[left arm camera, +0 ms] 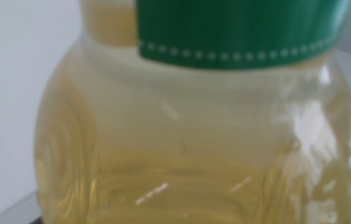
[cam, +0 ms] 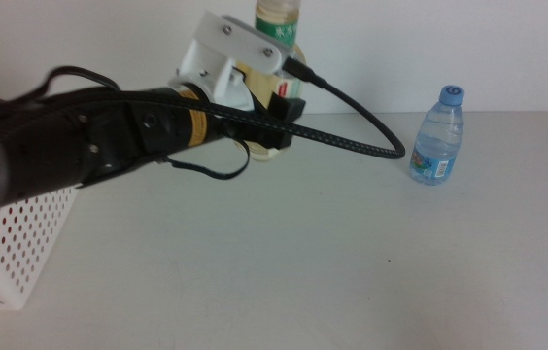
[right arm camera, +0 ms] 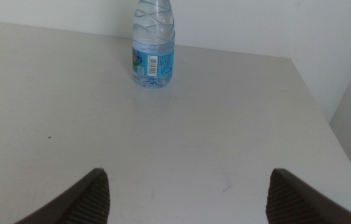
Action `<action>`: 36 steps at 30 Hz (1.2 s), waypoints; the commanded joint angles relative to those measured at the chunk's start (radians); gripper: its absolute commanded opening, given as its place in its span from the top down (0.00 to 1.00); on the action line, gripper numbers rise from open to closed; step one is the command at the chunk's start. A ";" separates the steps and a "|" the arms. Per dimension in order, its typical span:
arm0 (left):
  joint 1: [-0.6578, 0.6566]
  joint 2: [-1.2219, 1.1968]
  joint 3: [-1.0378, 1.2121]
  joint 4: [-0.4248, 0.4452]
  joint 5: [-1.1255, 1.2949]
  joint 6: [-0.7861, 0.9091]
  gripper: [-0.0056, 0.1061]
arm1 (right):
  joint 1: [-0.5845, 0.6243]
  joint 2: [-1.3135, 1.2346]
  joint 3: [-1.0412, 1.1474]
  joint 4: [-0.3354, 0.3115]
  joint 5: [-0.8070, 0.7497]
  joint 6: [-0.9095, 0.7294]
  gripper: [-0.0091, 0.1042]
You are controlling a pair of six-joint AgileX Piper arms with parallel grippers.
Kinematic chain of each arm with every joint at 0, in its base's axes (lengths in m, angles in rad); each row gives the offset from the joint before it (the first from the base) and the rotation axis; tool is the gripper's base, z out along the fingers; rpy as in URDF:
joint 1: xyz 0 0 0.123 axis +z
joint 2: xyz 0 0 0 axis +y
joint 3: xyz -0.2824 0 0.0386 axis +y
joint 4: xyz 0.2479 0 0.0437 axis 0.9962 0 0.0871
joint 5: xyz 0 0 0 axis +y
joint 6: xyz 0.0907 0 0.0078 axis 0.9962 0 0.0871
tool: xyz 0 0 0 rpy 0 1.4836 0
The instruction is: Use arms to grab the bottles and put them into the dustbin to the left of the table.
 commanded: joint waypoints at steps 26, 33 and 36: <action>0.533 -0.201 -0.478 -1.021 1.162 1.137 0.96 | -0.006 0.014 -0.010 -0.006 -0.078 -0.009 0.35; 0.739 -0.097 -0.533 -1.028 1.297 1.169 0.96 | -0.006 0.014 -0.010 -0.006 -0.078 -0.009 0.35; 0.772 -0.043 -0.533 -1.093 1.312 1.196 0.96 | -0.006 0.014 -0.010 -0.006 -0.078 -0.009 0.35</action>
